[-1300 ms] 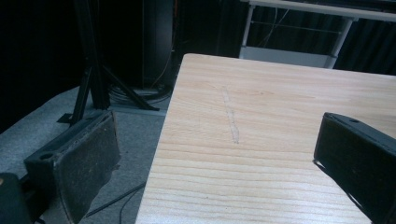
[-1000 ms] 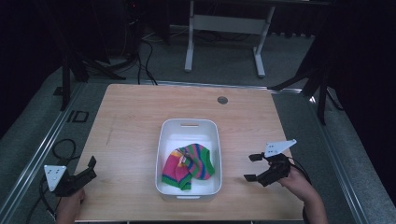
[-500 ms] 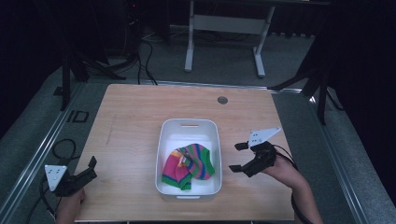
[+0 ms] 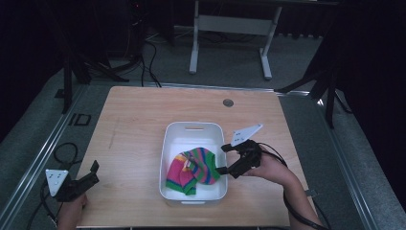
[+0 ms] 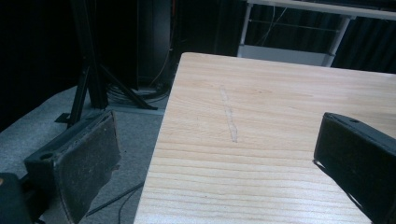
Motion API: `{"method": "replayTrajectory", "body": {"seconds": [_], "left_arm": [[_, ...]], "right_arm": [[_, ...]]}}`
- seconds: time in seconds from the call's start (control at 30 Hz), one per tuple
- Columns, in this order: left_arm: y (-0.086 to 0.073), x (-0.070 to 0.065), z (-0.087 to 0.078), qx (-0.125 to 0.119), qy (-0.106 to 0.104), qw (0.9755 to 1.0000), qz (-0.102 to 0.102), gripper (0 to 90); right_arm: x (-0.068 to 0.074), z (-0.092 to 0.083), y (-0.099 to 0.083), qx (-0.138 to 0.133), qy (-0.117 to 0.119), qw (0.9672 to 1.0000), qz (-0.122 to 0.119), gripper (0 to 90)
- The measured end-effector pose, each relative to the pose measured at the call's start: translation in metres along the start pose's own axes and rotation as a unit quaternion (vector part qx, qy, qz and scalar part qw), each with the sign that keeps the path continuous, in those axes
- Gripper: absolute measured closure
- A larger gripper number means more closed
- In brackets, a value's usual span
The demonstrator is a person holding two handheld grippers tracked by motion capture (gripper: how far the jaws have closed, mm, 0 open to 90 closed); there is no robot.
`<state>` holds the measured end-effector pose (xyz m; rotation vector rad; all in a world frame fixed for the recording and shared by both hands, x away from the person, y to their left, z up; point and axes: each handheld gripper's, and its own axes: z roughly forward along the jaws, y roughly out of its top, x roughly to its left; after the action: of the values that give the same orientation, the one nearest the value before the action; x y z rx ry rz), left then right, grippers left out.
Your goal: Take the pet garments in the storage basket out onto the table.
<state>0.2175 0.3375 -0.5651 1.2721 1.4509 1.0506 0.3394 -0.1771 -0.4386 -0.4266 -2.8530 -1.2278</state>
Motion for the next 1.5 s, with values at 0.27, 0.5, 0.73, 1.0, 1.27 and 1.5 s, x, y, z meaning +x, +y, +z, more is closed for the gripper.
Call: {"method": "replayTrajectory", "body": {"seconds": [0.27, 0.5, 0.73, 1.0, 1.27, 1.5], "left_arm": [[0.0, 0.0, 0.0, 0.0, -0.001, 1.0, -0.001, 0.9], [0.0, 0.001, 0.0, 0.0, -0.003, 1.0, -0.001, 0.9], [0.0, 0.002, 0.0, -0.001, -0.005, 1.0, -0.005, 0.9], [0.0, 0.002, 0.0, -0.001, -0.006, 1.0, -0.005, 0.9], [0.0, 0.002, 0.0, -0.001, -0.006, 1.0, -0.006, 0.9], [0.0, 0.002, 0.0, -0.001, -0.006, 1.0, -0.004, 0.9]], "right_arm": [[0.002, 0.032, 0.019, 0.034, 0.021, 0.9992, -0.003, 12.7], [0.003, 0.059, 0.033, 0.063, 0.025, 0.9976, -0.014, 12.8], [0.0, 0.084, 0.044, 0.087, 0.023, 0.9958, -0.014, 13.3], [-0.004, 0.105, 0.056, 0.119, 0.005, 0.9928, -0.004, 17.1], [-0.001, 0.124, 0.058, 0.17, -0.039, 0.9847, -0.012, 23.2], [0.002, 0.141, 0.055, 0.229, -0.062, 0.9715, -0.013, 39.3]]}}
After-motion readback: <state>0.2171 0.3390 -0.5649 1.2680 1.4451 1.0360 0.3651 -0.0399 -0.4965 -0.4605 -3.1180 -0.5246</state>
